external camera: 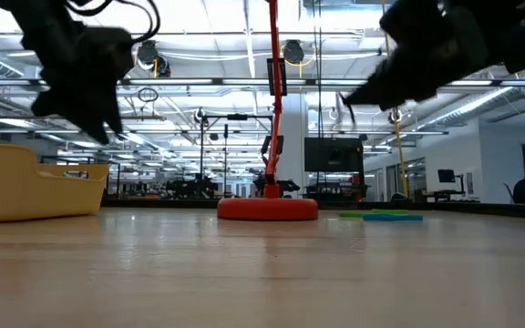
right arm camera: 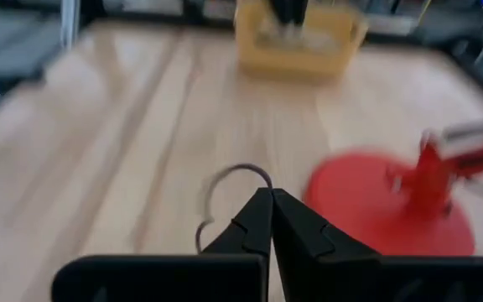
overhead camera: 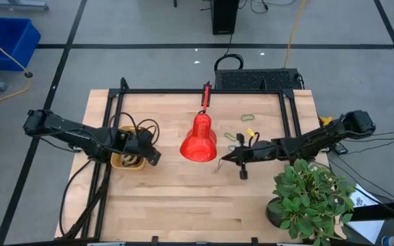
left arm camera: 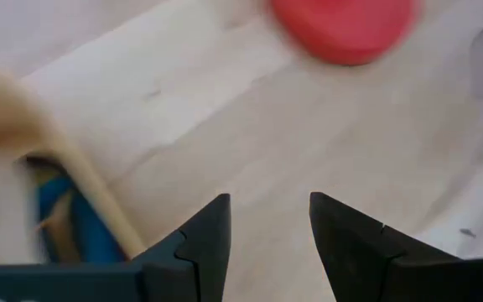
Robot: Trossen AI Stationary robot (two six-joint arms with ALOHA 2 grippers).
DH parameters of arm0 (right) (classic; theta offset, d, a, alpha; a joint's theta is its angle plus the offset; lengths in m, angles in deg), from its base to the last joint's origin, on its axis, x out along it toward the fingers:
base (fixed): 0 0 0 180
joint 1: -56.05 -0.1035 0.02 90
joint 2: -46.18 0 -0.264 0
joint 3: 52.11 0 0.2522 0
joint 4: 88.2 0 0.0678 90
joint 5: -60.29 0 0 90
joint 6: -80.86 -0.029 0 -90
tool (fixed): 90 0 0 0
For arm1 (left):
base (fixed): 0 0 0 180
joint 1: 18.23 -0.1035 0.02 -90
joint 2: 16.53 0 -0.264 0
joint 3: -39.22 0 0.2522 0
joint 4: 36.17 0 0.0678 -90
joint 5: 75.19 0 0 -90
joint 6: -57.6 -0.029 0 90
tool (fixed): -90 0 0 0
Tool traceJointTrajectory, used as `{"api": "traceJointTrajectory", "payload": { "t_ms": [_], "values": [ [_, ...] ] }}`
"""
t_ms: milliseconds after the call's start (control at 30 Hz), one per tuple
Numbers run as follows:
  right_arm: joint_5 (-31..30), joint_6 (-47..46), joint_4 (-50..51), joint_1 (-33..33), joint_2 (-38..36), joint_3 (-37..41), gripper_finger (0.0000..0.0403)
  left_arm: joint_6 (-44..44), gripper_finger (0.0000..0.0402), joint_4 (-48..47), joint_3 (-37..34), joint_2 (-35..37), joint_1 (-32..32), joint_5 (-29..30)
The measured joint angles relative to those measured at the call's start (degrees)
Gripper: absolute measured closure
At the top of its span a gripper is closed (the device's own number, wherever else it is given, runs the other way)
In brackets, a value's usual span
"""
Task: Pick and place rubber bands into bin
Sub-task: Put the purple rubber band into the yellow bin
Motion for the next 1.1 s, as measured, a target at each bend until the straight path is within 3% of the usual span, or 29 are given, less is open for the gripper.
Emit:
{"api": "traceJointTrajectory", "payload": {
  "t_ms": [333, 600, 1100],
  "values": [
    [-6.9, -0.24, -18.33, -3.35, 5.65, -0.5, 0.0403, -16.15, 0.0231, 22.8, 0.0, 0.0, 0.78, -6.89],
    [-6.82, 0.44, -18.49, -5.7, 13.43, -7.65, 0.0403, -26.07, 0.0231, 36.56, 0.04, -4.54, 5.96, -5.78],
    [-6.63, 1.36, -18.4, -6.72, 24.82, -17.45, 0.0403, -29.76, 0.0231, 61.4, 0.02, -21.41, 11.32, -5.86]
  ]
}}
